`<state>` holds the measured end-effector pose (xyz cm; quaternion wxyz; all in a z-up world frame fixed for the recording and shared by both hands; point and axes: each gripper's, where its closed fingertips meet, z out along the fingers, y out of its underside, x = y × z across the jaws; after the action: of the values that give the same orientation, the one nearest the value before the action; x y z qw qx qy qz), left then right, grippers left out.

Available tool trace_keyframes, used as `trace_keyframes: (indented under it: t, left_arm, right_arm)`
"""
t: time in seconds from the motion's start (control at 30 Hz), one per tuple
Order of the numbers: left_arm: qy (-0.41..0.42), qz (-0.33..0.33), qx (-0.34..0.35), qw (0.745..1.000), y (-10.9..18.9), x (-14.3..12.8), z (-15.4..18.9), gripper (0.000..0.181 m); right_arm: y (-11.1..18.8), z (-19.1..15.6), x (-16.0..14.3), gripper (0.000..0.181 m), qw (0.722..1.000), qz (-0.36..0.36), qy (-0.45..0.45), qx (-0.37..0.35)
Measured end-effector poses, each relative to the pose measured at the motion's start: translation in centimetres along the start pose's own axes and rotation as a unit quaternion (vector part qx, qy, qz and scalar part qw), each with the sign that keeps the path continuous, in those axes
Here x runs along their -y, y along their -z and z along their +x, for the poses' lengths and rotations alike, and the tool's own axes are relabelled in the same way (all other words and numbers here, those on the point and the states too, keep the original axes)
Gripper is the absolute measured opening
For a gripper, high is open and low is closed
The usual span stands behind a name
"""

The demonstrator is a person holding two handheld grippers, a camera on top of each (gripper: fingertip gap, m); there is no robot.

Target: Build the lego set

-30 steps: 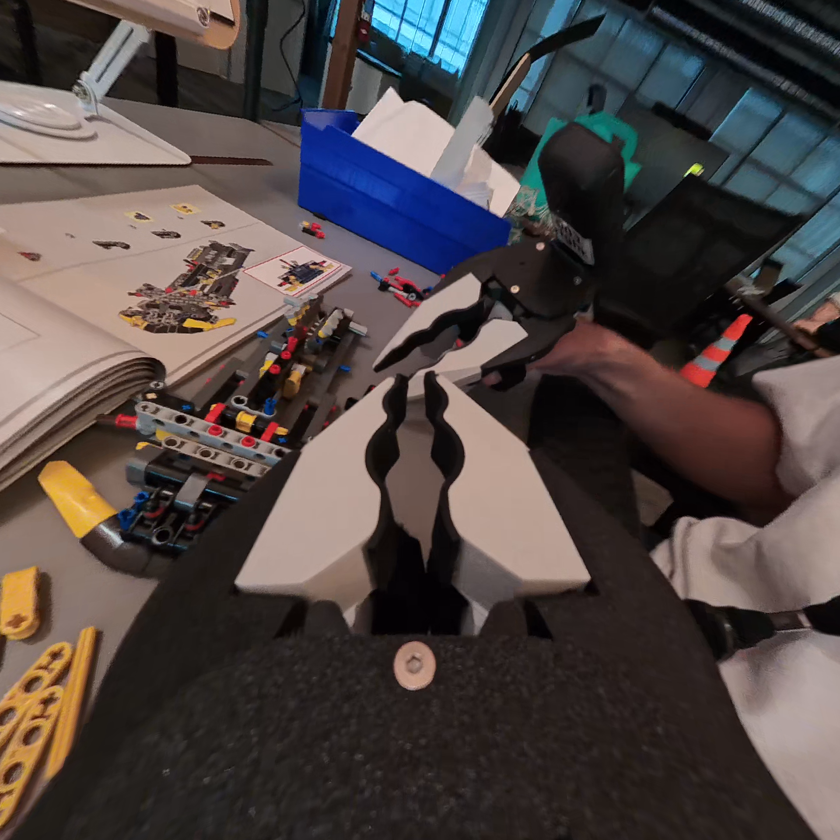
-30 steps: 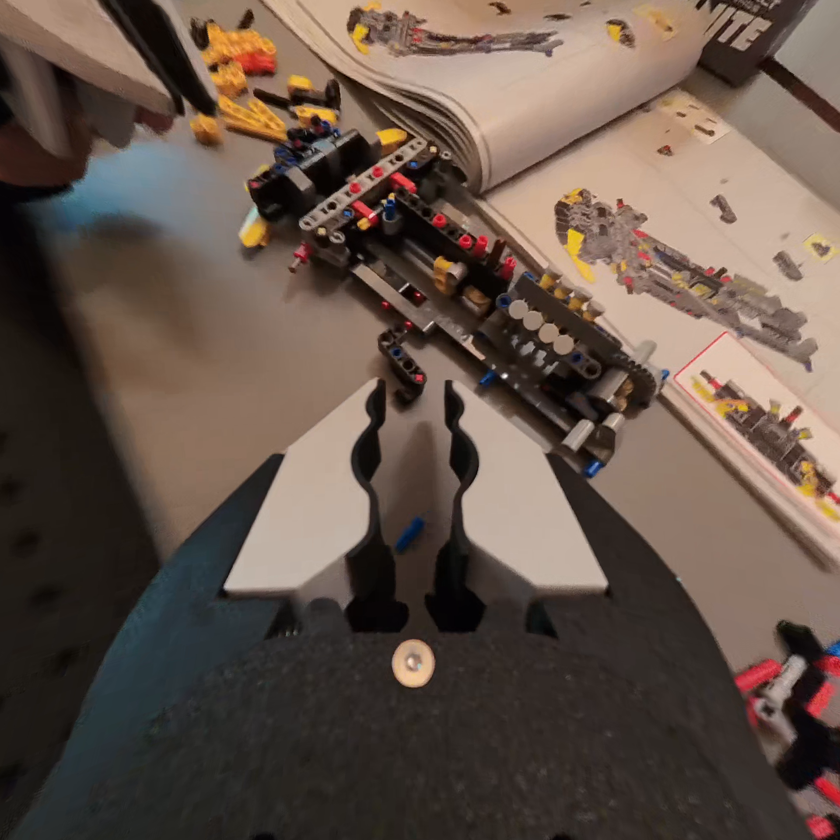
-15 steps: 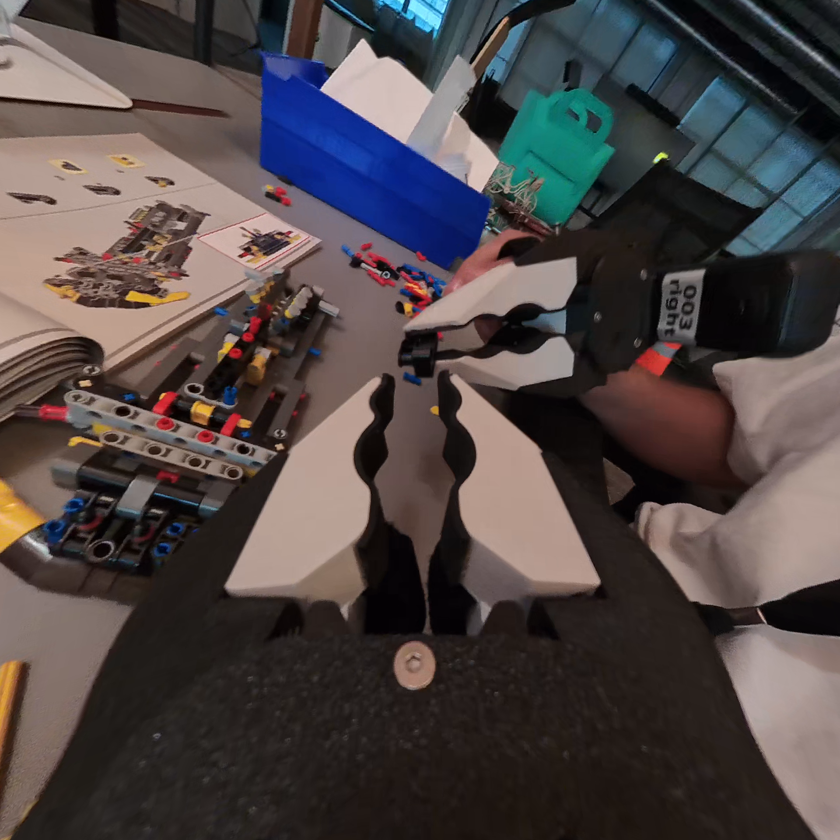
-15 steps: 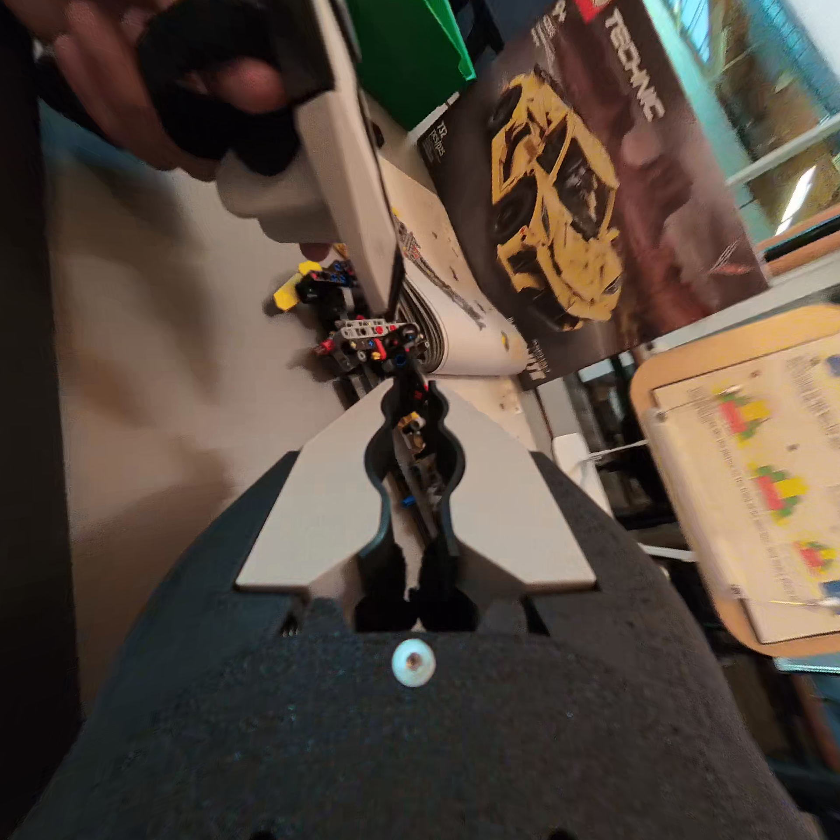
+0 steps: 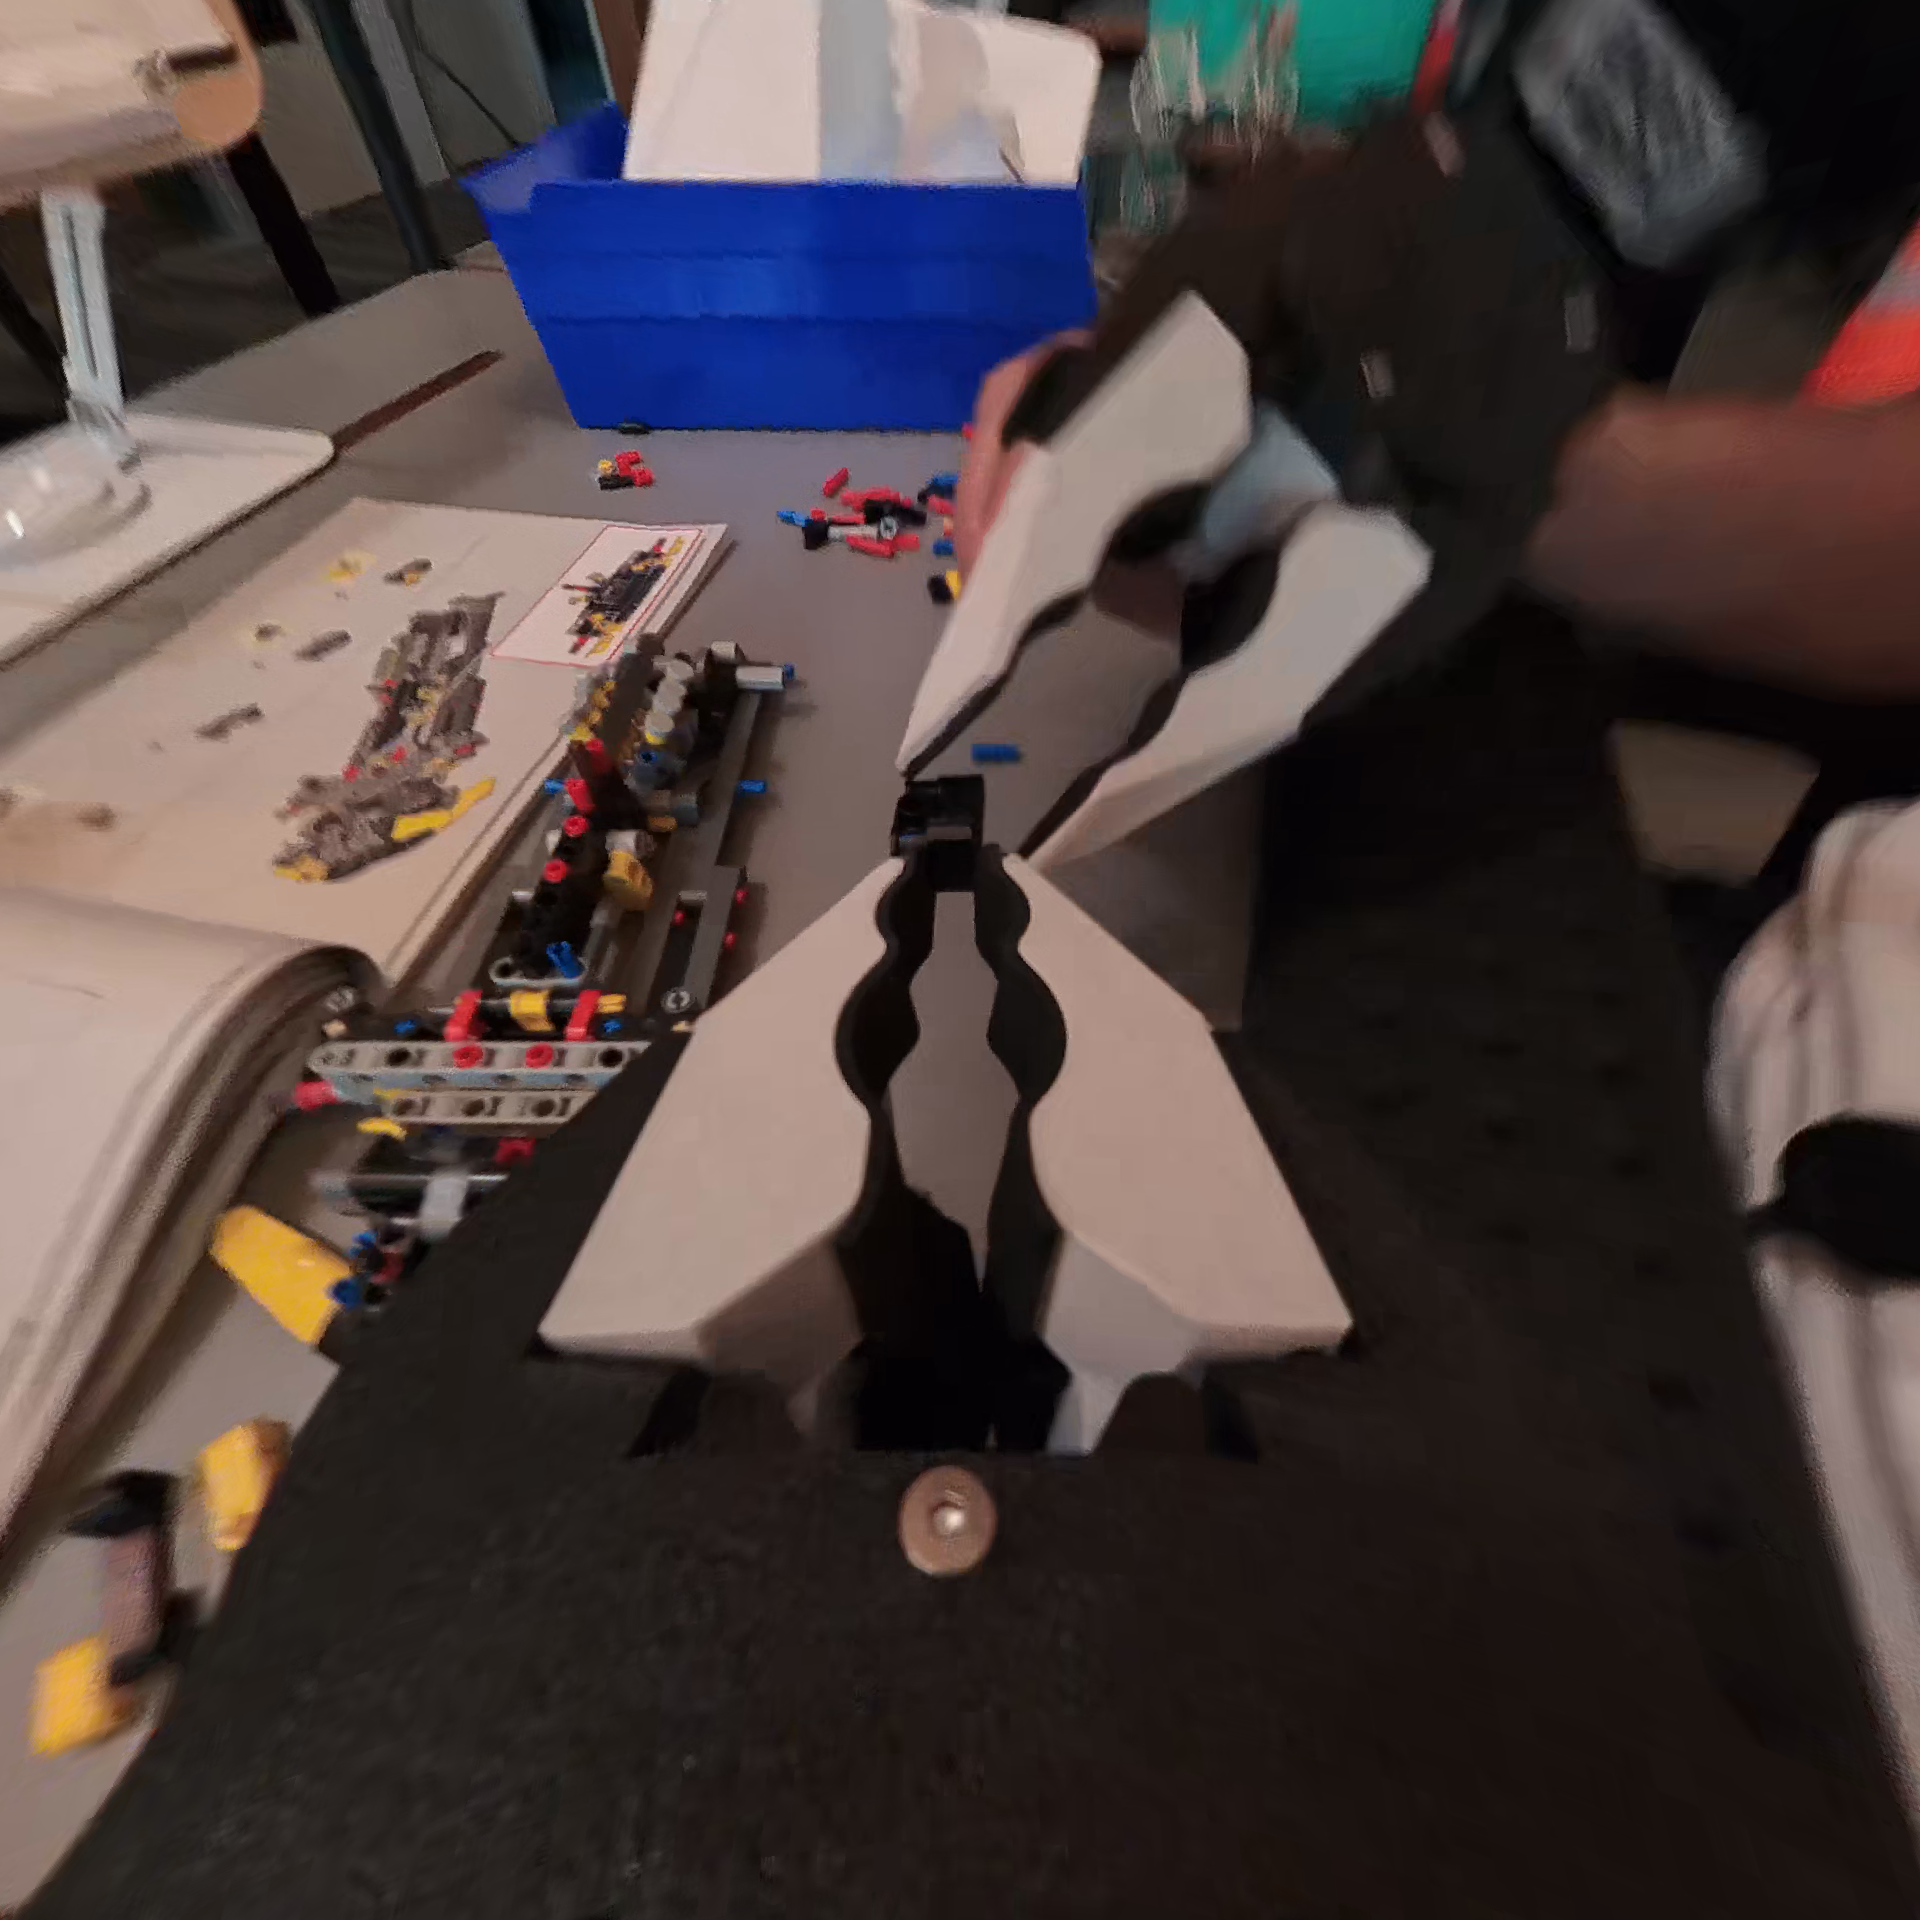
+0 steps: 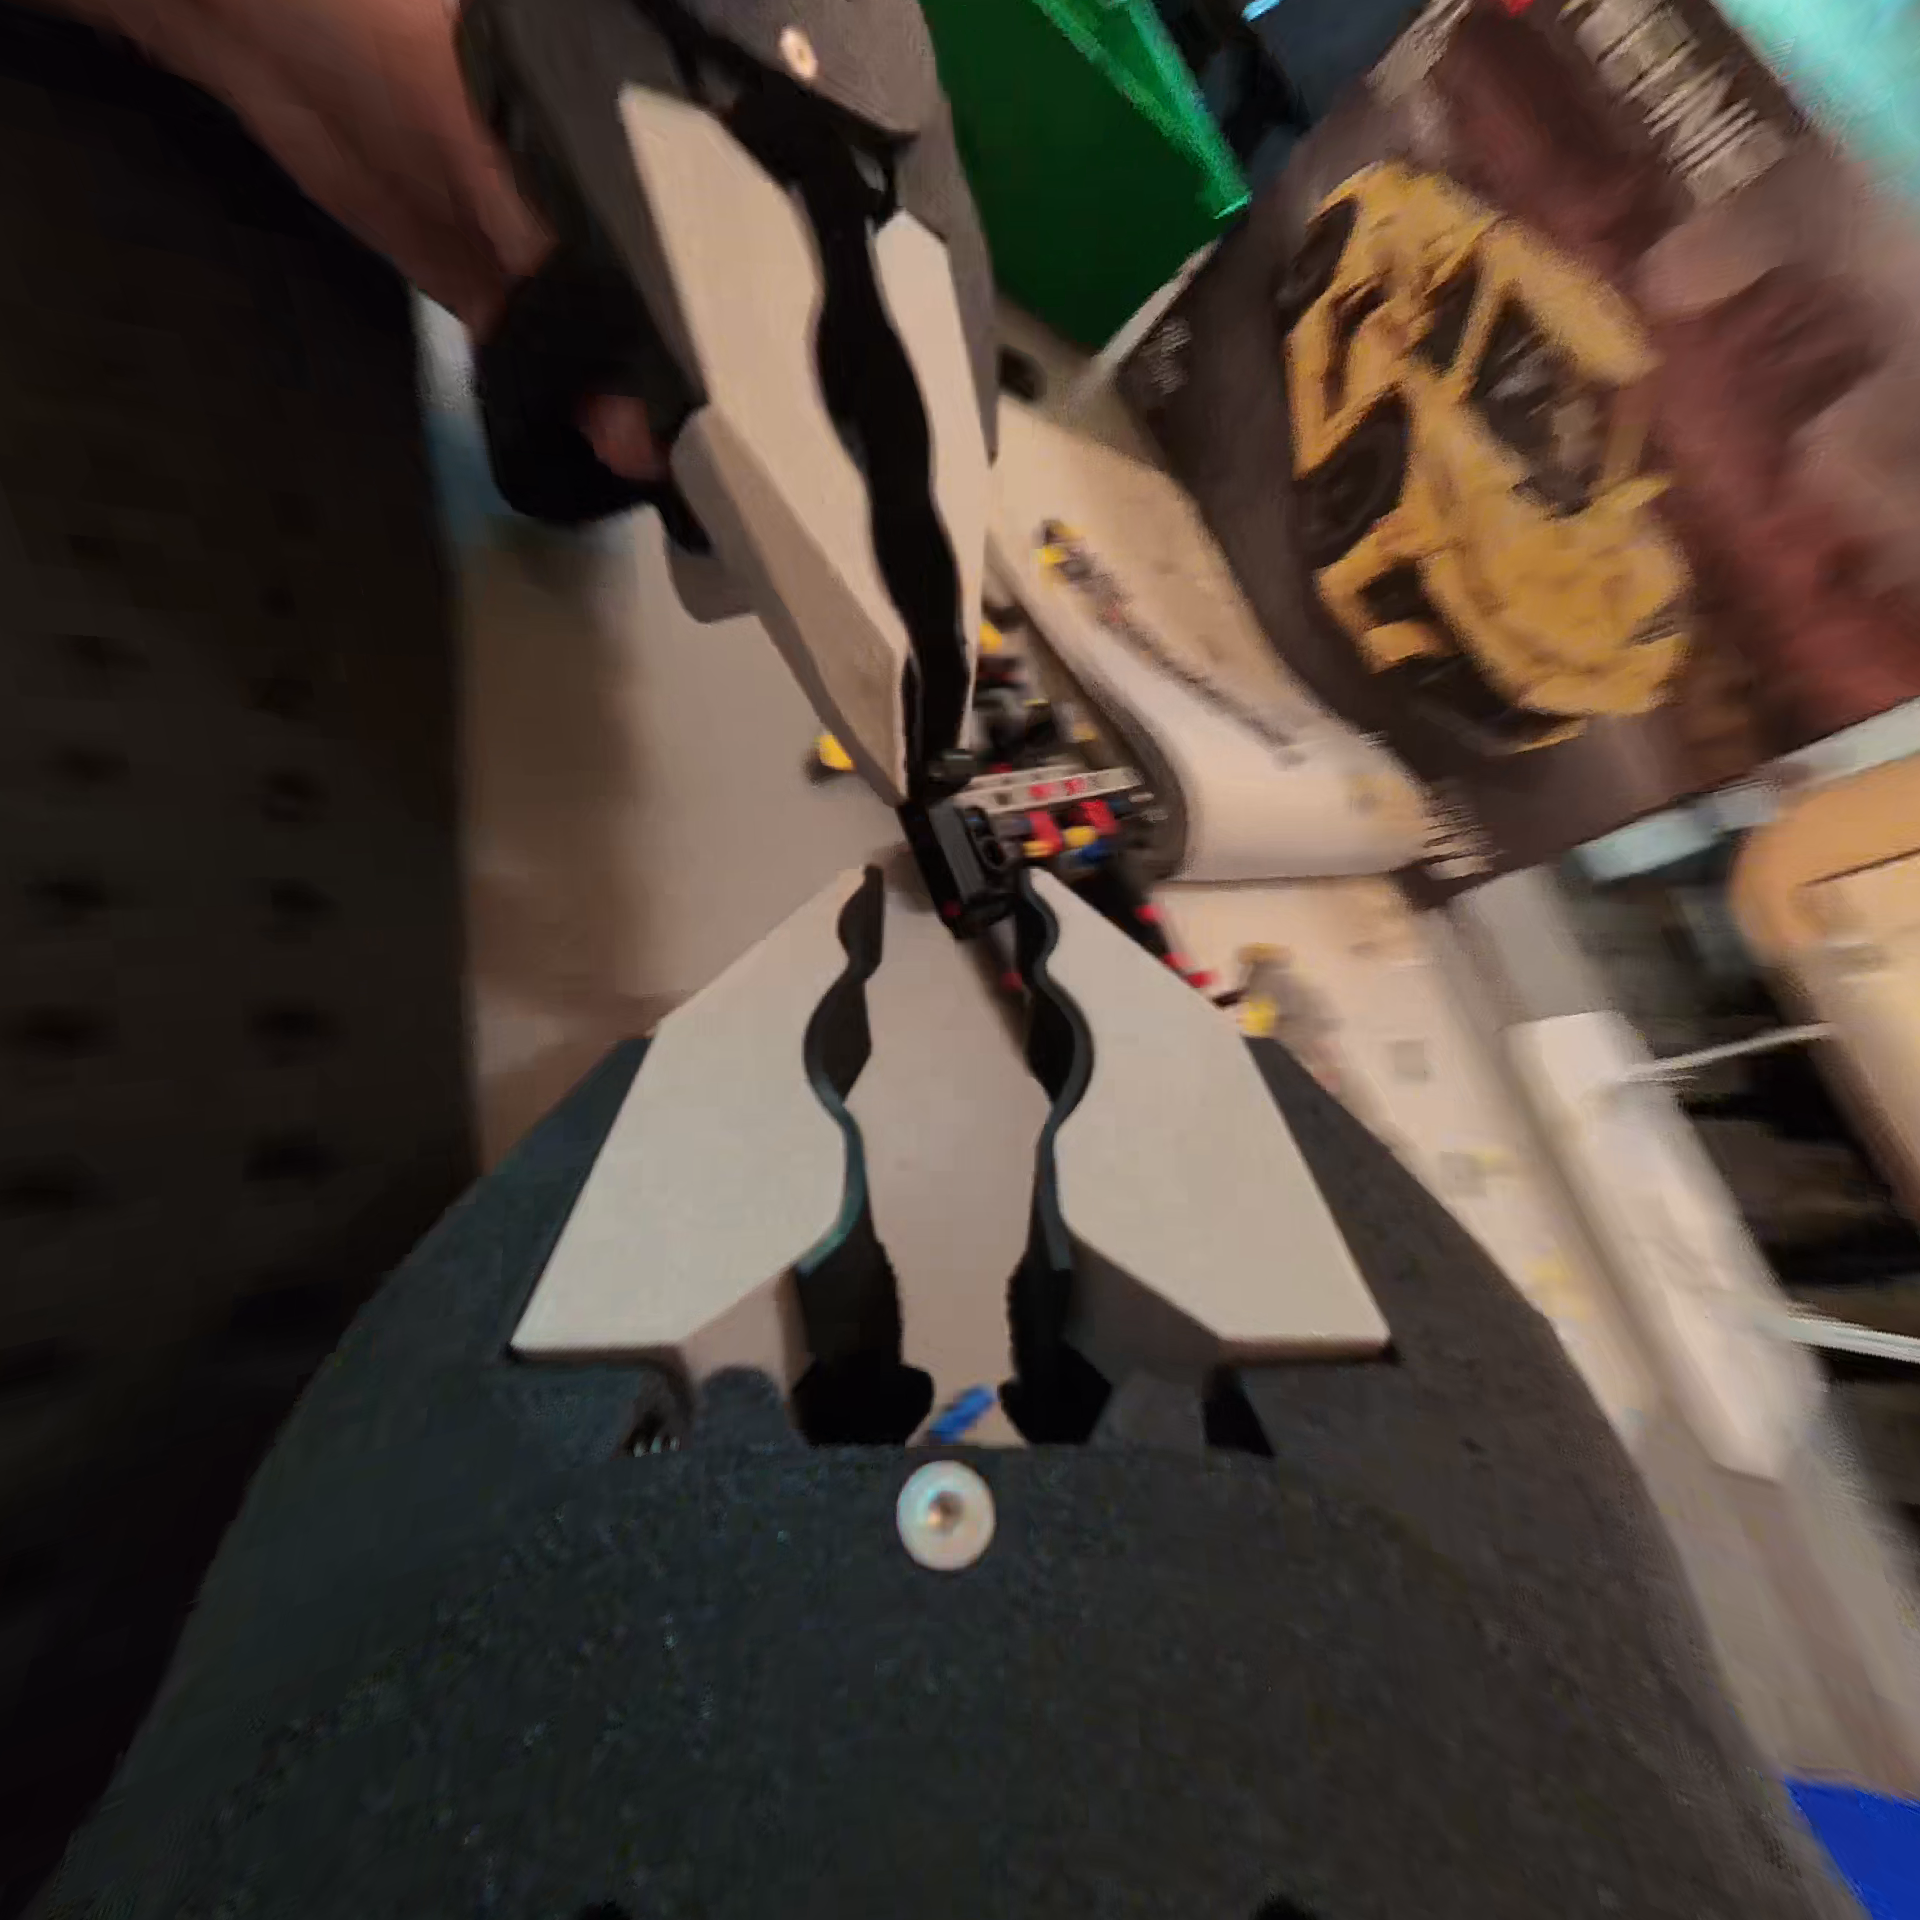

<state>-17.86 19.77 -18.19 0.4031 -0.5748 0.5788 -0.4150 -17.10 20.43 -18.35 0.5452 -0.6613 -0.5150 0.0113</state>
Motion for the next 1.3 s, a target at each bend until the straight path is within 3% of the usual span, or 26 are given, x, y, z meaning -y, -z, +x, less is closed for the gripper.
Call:
trace_keyframes:
  t: [0.1, 0.23, 0.37, 0.77, 0.93, 1.0, 1.07, 1.13, 1.2, 1.23, 1.3]
  left_arm:
    - [-0.131, -0.024, 0.012, 0.991, -0.1, -0.9, 1.2, 0.007]
    - [-0.205, -0.036, 0.008, 0.978, -0.6, -1.5, 2.4, 0.007]
    - [-0.221, -0.031, -0.004, 0.975, -0.8, -1.4, 3.2, 0.007]
    - [-0.239, -0.060, -0.001, 0.969, -1.0, -2.5, 3.1, 0.007]
    - [-0.198, -0.040, 0.007, 0.979, -0.7, -1.6, 2.5, 0.007]
    - [-0.165, -0.025, 0.030, 0.986, -0.5, -0.8, 1.4, 0.007]
    - [-0.118, -0.011, 0.042, 0.992, 0.0, -0.2, 0.3, 0.007]
    - [-0.094, 0.022, 0.067, 0.993, 0.6, 1.1, -0.7, 0.007]
    - [-0.112, 0.045, 0.100, 0.988, 1.2, 2.1, -1.4, 0.006]
    - [-0.141, 0.052, 0.127, 0.980, 1.4, 2.5, -1.8, 0.006]
    - [-0.215, 0.066, 0.171, 0.959, 1.9, 3.3, -1.8, 0.006]
  right_arm:
    - [0.9, -1.7, 0.4, 0.033, 0.987, -0.003, -0.100, 0.125]
    - [1.0, -2.6, 0.3, 0.032, 0.984, -0.055, -0.060, 0.156]
    - [0.7, -3.4, -0.9, 0.026, 0.980, -0.110, -0.024, 0.163]
    - [0.2, -4.1, -1.4, 0.015, 0.975, -0.152, 0.042, 0.157]
    - [0.0, -3.2, -0.7, 0.017, 0.980, -0.100, -0.063, 0.161]
    - [0.3, -1.7, 0.3, 0.029, 0.985, -0.047, -0.096, 0.133]
    - [1.0, 0.4, 1.4, 0.028, 0.983, 0.020, -0.154, 0.100]
    - [1.3, 2.3, 1.9, 0.028, 0.964, 0.073, -0.241, 0.084]
    - [1.0, 3.1, 1.8, 0.030, 0.927, 0.104, -0.344, 0.105]
    - [0.9, 3.1, 1.9, 0.030, 0.898, 0.116, -0.403, 0.133]
    - [1.2, 2.7, 3.1, 0.033, 0.812, 0.164, -0.512, 0.227]
